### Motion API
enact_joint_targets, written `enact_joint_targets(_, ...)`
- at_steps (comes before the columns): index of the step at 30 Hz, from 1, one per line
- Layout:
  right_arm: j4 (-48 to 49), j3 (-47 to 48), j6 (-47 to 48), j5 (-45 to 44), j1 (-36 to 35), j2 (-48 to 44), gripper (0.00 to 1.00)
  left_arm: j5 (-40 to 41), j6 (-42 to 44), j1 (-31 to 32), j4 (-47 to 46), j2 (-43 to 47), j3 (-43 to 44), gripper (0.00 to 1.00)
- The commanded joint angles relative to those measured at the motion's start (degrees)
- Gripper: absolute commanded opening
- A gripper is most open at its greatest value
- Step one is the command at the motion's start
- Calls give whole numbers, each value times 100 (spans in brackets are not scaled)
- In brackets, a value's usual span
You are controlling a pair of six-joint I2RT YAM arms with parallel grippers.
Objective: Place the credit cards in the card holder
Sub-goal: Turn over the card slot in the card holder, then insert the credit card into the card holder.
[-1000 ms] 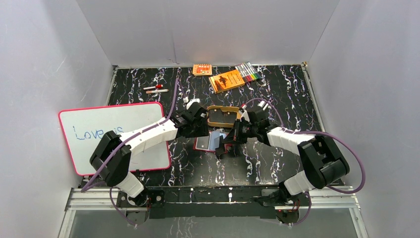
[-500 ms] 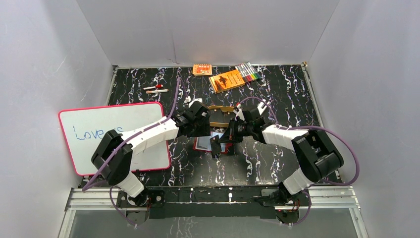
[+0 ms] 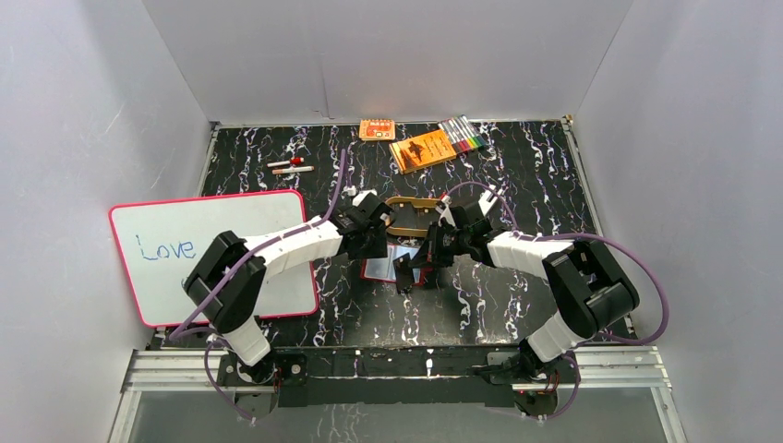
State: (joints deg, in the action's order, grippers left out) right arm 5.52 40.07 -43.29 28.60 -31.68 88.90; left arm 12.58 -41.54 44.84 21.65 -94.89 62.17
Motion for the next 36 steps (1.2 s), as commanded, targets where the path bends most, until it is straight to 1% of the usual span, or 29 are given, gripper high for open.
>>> enact_joint_targets(1,-283,31,75,-384,-7,-28,0,392,-123,-97,267,-144,-241,43)
enact_joint_targets(9,-418,-154,33,-663,61,-178,0,320,-281,-102,273,-126,-505,41)
enact_joint_targets(15,-126,-169,-105,-557,63,-499,0,-242,-440,-104,-66,-27,-774,38)
enact_joint_targets(18,-3,-86,-253,-626,59,-558,0,-350,-523,-106,-150,40,-865,38)
enact_joint_targets(28,706,-61,-806,-759,59,-392,0,-266,-614,-106,-110,433,-1014,39)
enact_joint_targets(33,837,-16,-897,-772,37,-74,0,51,-563,-103,79,596,-955,40)
enact_joint_targets(36,850,3,-917,-808,15,41,0,287,-566,-107,236,642,-936,39)
